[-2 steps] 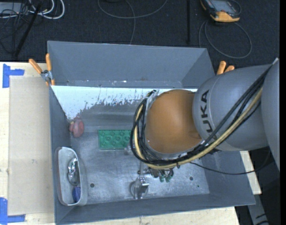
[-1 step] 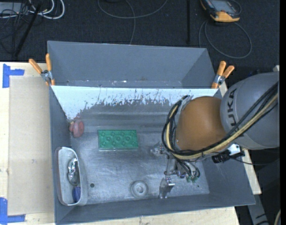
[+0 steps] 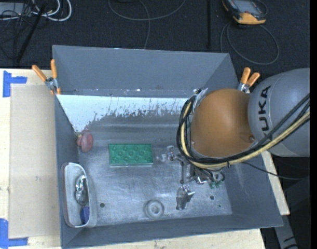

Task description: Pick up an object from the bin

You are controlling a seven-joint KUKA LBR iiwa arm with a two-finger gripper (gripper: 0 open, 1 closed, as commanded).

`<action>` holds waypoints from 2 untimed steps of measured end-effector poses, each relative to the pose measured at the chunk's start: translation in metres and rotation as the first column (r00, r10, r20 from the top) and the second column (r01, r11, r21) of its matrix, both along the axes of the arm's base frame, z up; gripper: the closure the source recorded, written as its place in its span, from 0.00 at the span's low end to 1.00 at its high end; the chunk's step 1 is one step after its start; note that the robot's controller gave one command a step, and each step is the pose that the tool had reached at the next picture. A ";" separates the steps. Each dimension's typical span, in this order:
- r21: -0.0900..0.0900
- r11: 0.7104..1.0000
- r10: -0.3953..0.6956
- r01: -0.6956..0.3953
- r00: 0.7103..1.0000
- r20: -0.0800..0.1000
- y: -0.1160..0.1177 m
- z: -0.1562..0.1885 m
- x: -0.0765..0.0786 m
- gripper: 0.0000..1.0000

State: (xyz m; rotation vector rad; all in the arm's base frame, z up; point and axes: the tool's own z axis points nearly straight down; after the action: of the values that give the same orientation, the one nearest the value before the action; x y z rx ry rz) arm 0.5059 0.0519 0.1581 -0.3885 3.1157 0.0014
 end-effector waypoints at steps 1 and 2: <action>0.001 1.000 -0.010 0.010 1.000 0.007 0.019 0.055 0.035 0.00; -0.001 0.987 0.160 -0.160 0.987 0.010 0.074 -0.087 0.080 0.00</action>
Offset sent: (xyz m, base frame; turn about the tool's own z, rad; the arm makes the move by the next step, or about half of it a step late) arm 0.0320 0.0174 0.0520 0.0104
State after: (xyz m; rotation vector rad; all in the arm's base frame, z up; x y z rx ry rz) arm 0.5859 0.1254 0.0715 -0.6349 3.0654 -0.0006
